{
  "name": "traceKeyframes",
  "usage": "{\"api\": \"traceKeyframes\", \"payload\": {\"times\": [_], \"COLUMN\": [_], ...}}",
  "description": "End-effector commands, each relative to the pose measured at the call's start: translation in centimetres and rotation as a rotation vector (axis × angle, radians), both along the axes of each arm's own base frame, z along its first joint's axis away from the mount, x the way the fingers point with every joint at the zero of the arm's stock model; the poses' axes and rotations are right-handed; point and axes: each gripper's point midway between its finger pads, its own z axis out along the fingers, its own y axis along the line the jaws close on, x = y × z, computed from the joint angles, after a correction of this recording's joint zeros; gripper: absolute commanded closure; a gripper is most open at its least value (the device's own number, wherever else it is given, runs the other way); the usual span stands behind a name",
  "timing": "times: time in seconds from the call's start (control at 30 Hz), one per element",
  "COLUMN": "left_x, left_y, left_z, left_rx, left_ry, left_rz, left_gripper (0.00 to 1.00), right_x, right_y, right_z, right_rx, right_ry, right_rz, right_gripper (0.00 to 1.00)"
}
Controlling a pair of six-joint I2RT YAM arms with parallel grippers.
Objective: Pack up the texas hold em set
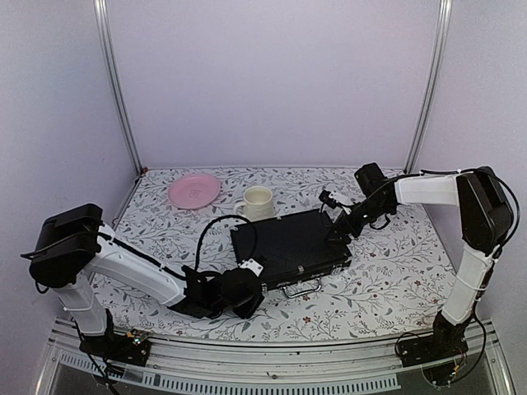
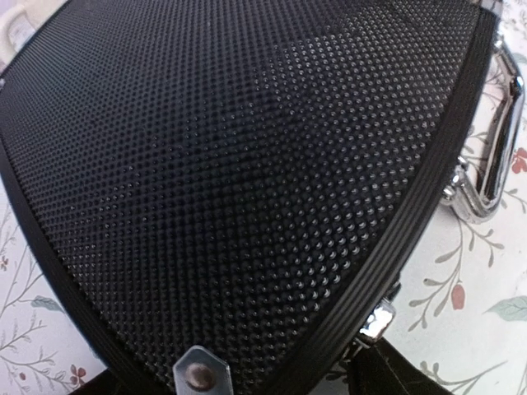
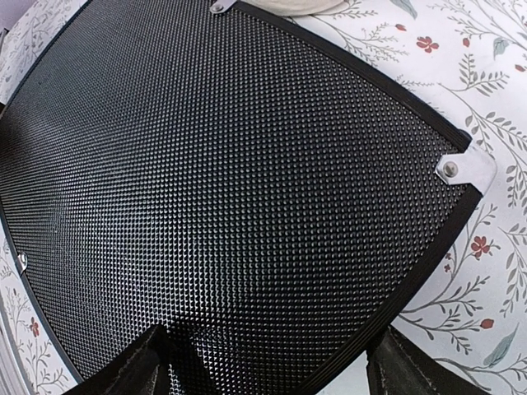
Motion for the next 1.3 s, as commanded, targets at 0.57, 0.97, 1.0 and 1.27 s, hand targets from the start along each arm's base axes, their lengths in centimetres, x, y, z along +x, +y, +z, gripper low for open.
{"api": "traceKeyframes", "payload": {"times": [0.57,0.97,1.0,1.27], "left_x": [0.6,15.6,16.4,19.8], "left_y": [1.9,14.7,16.0,21.2], "left_z": [8.9,22.6,23.6,27.9], "left_rx": [0.067,-0.141,-0.130,-0.250], "left_ry": [-0.086,-0.192,-0.238,-0.386], "left_rz": [-0.072,0.303,0.344,0.437], "left_gripper": [0.03,0.03,0.03,0.03], "right_x": [2.1,9.1,9.4,9.3], "right_y": [-3.4,-13.0,-13.4,-14.8], "right_z": [9.8,24.3,25.1,27.8], "right_rx": [0.089,0.193,0.205,0.238], "right_ry": [-0.170,-0.555,-0.561,-0.610], "right_rz": [-0.087,-0.588,-0.628,-0.738], "right_gripper": [0.14,0.01,0.01,0.01]}}
